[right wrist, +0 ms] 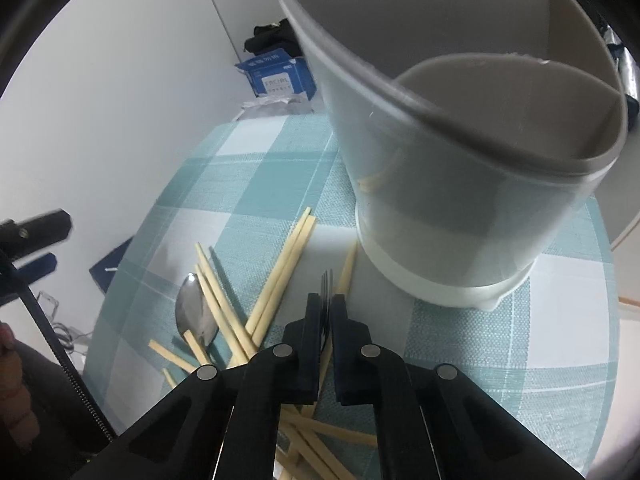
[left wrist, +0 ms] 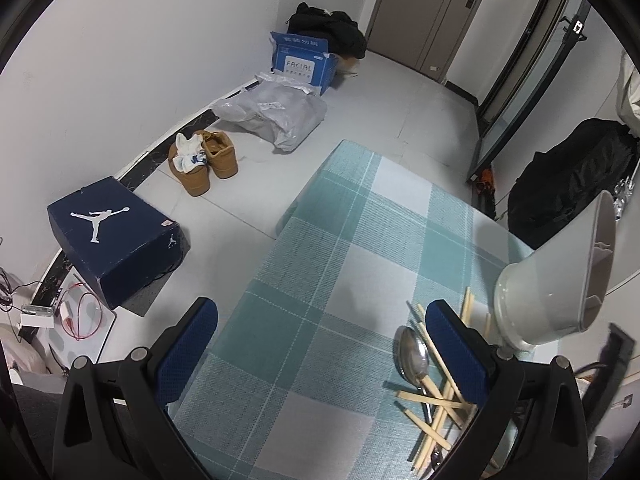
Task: Organize utensils
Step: 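Close the right tool on the steel fork while the left tool moves toward the spoon, then close the left tool on the steel spoon handle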
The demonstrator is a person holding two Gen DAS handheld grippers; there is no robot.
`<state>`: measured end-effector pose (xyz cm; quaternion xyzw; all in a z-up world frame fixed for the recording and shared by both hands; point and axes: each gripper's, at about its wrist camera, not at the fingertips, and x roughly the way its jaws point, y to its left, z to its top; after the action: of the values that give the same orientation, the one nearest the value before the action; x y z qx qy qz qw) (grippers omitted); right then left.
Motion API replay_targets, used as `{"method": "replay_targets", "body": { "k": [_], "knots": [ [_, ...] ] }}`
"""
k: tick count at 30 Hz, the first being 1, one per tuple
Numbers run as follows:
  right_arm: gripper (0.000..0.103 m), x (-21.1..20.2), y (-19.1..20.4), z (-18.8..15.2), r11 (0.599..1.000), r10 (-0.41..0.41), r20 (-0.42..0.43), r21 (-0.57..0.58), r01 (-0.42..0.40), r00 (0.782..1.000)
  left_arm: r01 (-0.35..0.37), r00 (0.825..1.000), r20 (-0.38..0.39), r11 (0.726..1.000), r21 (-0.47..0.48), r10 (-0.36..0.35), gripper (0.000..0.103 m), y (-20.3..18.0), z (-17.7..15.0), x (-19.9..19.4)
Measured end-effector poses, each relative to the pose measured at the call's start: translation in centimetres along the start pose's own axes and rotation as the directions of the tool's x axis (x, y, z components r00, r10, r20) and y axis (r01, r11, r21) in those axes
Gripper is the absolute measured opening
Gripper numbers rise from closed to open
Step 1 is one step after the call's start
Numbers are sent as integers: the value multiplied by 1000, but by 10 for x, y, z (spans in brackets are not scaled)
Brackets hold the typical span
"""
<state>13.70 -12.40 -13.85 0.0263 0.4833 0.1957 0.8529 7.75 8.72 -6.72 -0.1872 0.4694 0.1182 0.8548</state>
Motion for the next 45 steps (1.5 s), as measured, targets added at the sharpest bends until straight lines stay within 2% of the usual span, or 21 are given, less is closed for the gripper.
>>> {"method": "replay_targets", "body": {
  "k": [3, 6, 9, 14, 21, 24, 25, 31, 35, 38, 40, 45],
  "knots": [
    [2, -4, 0, 3, 1000, 22, 24, 5, -23, 999, -12, 1000, -7, 1000, 3, 12, 102, 0, 0, 6],
    [1, -8, 0, 5, 998, 53, 41, 14, -54, 998, 21, 998, -55, 1000, 8, -21, 102, -1, -1, 16],
    [1, -14, 1, 5, 997, 73, 60, 11, -74, 995, 16, 995, -97, 1000, 25, -13, 102, -3, -5, 27],
    [1, -34, 3, 4, 995, 97, 109, -19, -96, 989, 71, 983, -176, 996, 46, -62, 102, -10, -13, 40],
    [1, -57, 1, 1, 991, 129, 153, -58, -121, 980, 103, 967, -244, 990, 94, -78, 91, -24, -18, 52],
    [1, -61, 0, 0, 989, 138, 167, -72, -127, 976, 88, 960, -274, 989, 122, -52, 82, -30, -20, 58],
    [1, -62, 0, -1, 989, 142, 172, -76, -130, 975, 73, 965, -260, 987, 143, -34, 78, -33, -21, 56],
    [1, -66, -3, -4, 987, 154, 184, -76, -142, 971, 72, 964, -264, 978, 193, -19, 59, -48, -26, 54],
    [1, -63, -2, -3, 987, 154, 195, -75, -142, 969, 82, 962, -273, 970, 227, -17, 50, -60, -30, 54],
    [1, -65, -4, -3, 987, 156, 203, -74, -144, 967, 74, 963, -269, 968, 240, -7, 38, -65, -31, 54],
    [1, -67, -6, -5, 987, 155, 206, -74, -142, 966, 77, 962, -273, 968, 238, -10, 25, -68, -31, 54],
    [1, -68, -12, -6, 988, 153, 207, -63, -143, 966, 80, 959, -284, 970, 229, -12, 8, -72, -30, 58]
  ]
}}
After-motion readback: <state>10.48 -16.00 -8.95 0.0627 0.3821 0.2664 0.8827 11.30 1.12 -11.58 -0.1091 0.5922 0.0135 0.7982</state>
